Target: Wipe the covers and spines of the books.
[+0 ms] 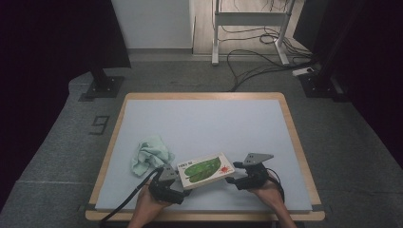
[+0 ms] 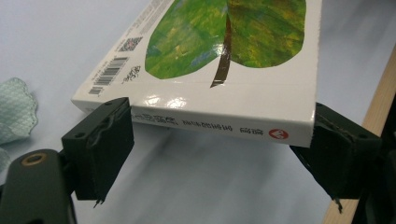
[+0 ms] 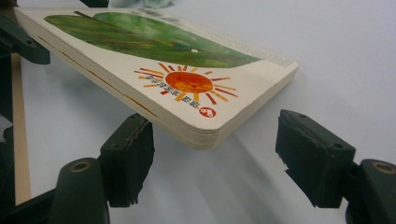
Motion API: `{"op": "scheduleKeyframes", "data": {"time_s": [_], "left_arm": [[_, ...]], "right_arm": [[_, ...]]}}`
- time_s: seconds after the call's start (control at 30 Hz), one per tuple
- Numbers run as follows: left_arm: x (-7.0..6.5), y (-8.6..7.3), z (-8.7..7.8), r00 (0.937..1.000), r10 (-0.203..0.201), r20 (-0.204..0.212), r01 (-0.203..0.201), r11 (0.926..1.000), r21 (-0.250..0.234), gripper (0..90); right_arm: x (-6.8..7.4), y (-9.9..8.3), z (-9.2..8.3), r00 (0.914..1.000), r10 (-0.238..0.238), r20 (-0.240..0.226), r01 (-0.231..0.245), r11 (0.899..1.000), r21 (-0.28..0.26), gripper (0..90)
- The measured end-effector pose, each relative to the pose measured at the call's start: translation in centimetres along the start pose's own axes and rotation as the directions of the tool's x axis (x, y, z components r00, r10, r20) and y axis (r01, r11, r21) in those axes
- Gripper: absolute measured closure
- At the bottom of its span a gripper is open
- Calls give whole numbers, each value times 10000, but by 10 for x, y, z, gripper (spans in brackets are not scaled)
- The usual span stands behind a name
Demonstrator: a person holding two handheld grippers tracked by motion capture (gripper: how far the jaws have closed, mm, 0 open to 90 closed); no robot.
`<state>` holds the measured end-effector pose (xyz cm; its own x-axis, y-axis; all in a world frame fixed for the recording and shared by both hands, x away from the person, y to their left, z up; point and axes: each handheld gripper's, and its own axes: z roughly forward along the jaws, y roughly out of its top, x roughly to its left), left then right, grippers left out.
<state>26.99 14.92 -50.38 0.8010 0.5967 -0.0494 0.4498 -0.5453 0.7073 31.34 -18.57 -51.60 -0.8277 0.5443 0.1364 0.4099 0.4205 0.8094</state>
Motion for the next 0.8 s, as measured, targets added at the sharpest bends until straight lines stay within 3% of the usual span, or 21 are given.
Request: {"op": "scheduleKeyframes", "data": {"time_s": [0.33,0.47,0.57,0.8], "left_arm": [[-7,-9,7,9971,746,-118,-737,9954,608,146],[-6,-13,12,9974,659,289,-682,9937,884,144],[-5,-15,11,9972,647,373,-676,9943,825,148],[-3,-16,11,9968,770,237,-786,9938,782,157]], "right_arm": [[3,-14,3,9995,-306,33,305,9985,458,274],[6,-18,5,9982,-593,8,590,9947,837,269],[6,-18,2,9989,-352,-325,367,9981,486,278],[7,-17,6,9971,-709,268,685,9941,838,320]]}}
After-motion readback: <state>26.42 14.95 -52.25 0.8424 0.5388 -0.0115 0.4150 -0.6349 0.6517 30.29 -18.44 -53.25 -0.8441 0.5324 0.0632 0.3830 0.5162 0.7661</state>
